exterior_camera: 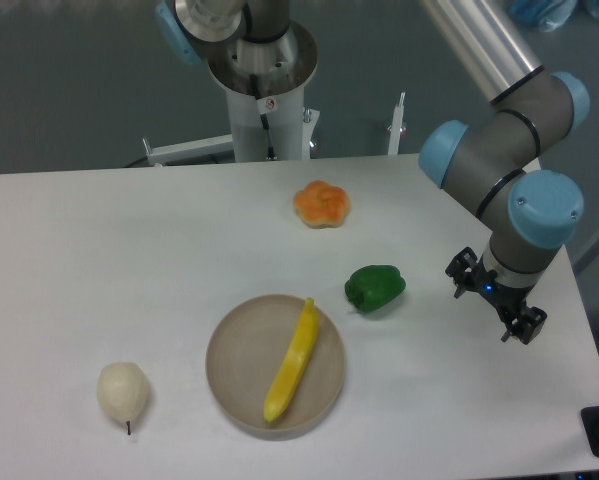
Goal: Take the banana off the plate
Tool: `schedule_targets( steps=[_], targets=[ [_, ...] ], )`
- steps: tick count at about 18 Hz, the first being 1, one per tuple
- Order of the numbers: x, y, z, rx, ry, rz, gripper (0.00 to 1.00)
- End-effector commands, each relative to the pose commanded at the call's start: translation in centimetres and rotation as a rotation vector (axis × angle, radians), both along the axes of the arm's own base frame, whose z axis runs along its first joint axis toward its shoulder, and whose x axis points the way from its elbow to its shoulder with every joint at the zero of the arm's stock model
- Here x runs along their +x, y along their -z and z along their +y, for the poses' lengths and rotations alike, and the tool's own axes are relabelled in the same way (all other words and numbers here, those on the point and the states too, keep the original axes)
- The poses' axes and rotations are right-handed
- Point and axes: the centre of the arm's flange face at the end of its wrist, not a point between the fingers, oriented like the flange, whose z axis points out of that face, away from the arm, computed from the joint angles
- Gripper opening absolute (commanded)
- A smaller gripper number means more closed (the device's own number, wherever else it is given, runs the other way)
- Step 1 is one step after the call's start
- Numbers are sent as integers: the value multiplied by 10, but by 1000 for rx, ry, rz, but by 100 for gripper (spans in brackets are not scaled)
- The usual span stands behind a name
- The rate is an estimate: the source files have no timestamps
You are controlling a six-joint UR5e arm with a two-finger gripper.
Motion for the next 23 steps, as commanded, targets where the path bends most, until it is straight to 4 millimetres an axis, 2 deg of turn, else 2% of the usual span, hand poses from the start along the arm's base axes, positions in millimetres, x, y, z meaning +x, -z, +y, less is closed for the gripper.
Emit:
schedule_targets(
  steps=[4,7,9,13,14,15,18,23],
  targets=[
    [5,-3,3,4,0,2,100],
    [31,-4,24,2,15,-1,100],
    [40,-4,29,2,-29,-11,100],
    [91,2,50,22,-37,-62,100],
    [114,5,64,24,-72,-78,100],
    [127,11,71,21,-110,-86,100],
    [150,12,85,42,-239,-125,100],
    [171,15,97,62,-422,-198,100]
  ],
)
